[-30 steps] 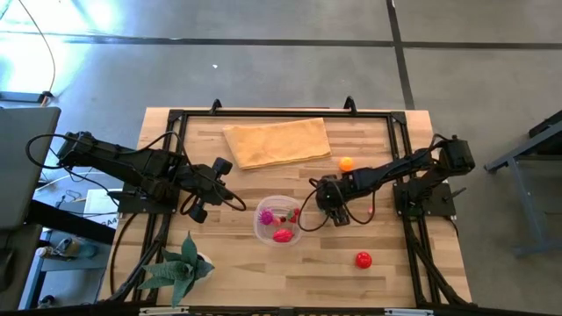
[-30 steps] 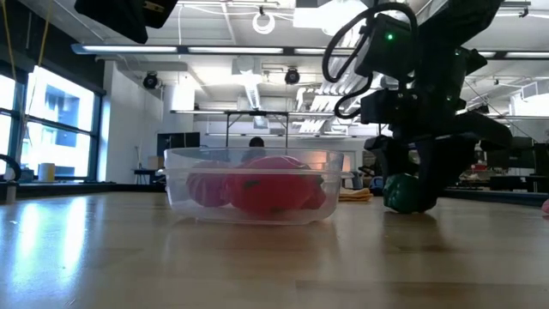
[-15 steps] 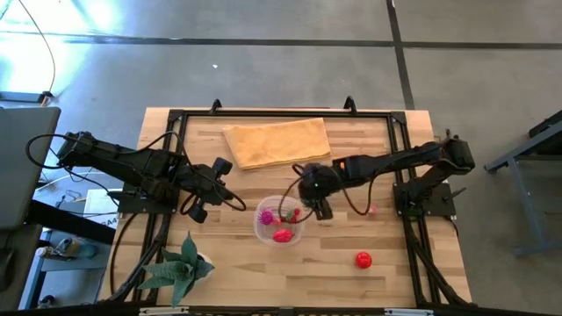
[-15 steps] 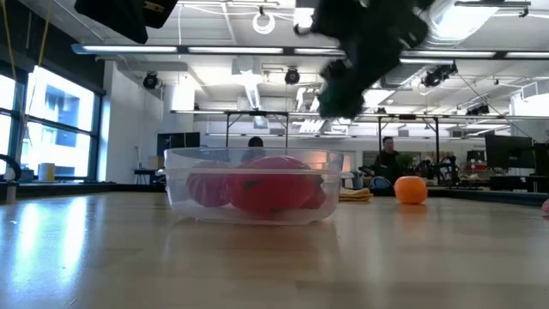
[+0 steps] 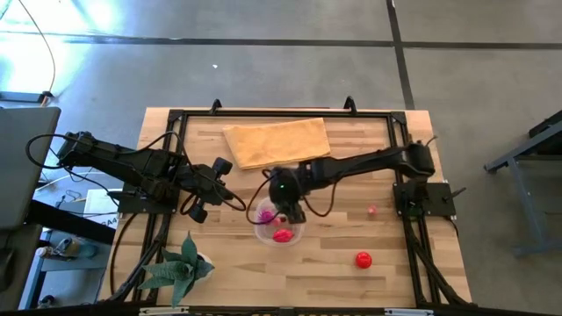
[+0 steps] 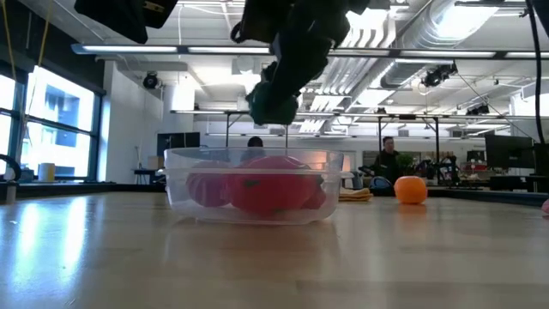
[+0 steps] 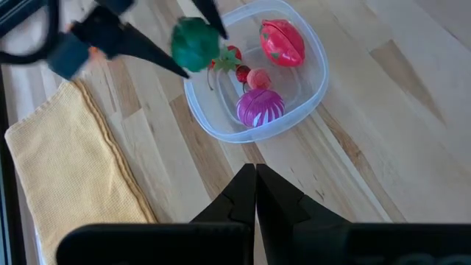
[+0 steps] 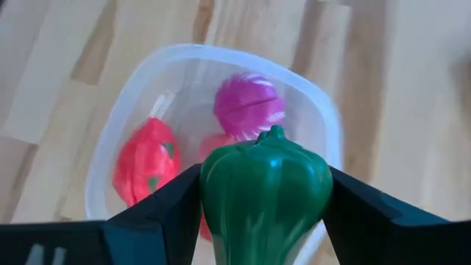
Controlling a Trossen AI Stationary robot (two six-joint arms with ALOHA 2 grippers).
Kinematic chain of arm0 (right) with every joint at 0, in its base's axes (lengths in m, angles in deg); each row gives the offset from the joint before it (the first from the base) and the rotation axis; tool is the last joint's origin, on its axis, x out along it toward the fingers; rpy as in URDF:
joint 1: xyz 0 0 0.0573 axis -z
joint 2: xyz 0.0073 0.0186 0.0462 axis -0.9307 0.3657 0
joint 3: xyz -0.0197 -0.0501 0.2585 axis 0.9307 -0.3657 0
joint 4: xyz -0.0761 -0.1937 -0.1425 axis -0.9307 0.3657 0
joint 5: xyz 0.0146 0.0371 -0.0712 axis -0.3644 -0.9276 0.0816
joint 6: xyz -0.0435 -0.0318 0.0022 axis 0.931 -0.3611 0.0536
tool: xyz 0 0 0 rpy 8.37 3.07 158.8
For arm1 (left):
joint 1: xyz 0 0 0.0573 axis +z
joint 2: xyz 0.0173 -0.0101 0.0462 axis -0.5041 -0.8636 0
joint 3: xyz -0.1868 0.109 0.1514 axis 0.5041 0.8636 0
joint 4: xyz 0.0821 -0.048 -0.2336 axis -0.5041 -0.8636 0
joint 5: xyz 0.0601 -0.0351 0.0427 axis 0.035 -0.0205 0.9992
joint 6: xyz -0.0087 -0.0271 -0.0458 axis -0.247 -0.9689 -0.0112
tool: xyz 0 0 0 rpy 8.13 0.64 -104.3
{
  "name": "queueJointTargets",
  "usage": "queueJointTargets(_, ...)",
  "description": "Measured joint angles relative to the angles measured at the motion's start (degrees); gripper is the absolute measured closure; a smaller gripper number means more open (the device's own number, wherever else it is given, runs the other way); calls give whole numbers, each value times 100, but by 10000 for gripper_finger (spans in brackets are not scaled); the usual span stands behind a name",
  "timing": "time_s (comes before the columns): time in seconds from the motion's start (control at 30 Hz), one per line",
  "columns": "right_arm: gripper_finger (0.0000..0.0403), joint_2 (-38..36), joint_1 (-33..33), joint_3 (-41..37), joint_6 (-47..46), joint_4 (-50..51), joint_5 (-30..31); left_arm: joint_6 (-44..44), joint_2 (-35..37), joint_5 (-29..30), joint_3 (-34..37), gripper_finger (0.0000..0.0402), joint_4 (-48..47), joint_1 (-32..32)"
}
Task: Pick and placing Produce into tupperware
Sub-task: Put the green bell pepper into the transparent bin
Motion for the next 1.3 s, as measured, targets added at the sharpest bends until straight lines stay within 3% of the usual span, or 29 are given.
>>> queueJointTargets(0.33, 179, 409, 9, -418, -27, -334, -119, 0, 1, 0, -1, 399, 2, 0)
queueJointTargets(1.3, 179, 733, 9, -423, -182, -993, -46, 0, 2, 0, 0, 399, 2, 0)
